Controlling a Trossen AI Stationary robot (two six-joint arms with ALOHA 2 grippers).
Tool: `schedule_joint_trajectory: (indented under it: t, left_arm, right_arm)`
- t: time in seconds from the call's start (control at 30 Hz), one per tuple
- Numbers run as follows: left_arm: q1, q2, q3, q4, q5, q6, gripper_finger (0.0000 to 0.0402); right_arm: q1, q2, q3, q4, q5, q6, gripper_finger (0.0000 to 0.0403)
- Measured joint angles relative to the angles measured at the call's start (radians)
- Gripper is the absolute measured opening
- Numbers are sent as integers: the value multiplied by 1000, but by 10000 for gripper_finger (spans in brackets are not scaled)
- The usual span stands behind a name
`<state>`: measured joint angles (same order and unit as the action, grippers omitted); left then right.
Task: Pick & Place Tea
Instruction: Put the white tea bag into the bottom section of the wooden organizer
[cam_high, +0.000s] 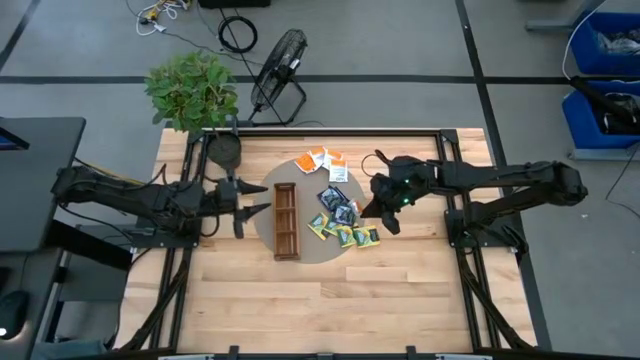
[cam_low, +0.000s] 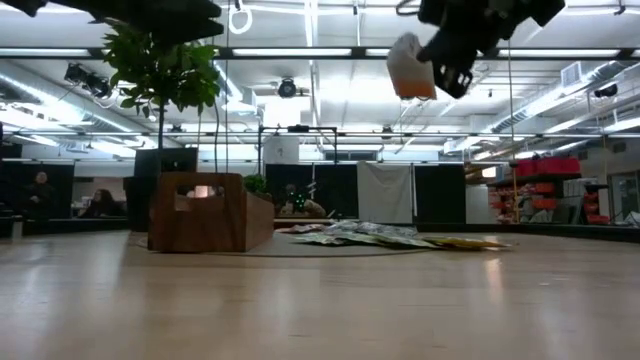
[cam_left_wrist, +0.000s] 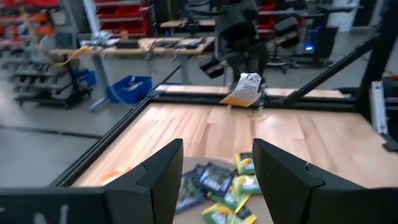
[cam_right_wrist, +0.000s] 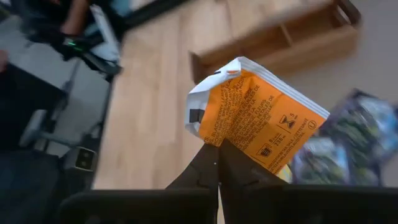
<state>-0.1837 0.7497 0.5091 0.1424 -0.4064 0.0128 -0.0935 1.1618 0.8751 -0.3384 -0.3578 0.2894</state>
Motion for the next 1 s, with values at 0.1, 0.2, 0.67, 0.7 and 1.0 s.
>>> schedule_joint_trajectory:
  t: [0.1,0.2,0.67,0.7,1.0]
  left_arm:
    - [0,66,0,71,15,50,199]
    - [0,119,0,174,15,81,199]
    - [2,392,181,330,254,131,195]
    - [1,414,203,329,255,131,195]
    - [4,590,380,328,257,184,195]
  right_arm:
    - [17,0,16,14,-2,-17,0]
    - [29,0,23,15,-2,-21,0]
    - [90,0,28,179,-122,-44,0]
    - [97,0,28,191,-130,-44,0]
    - [131,16,29,247,-132,-68,0]
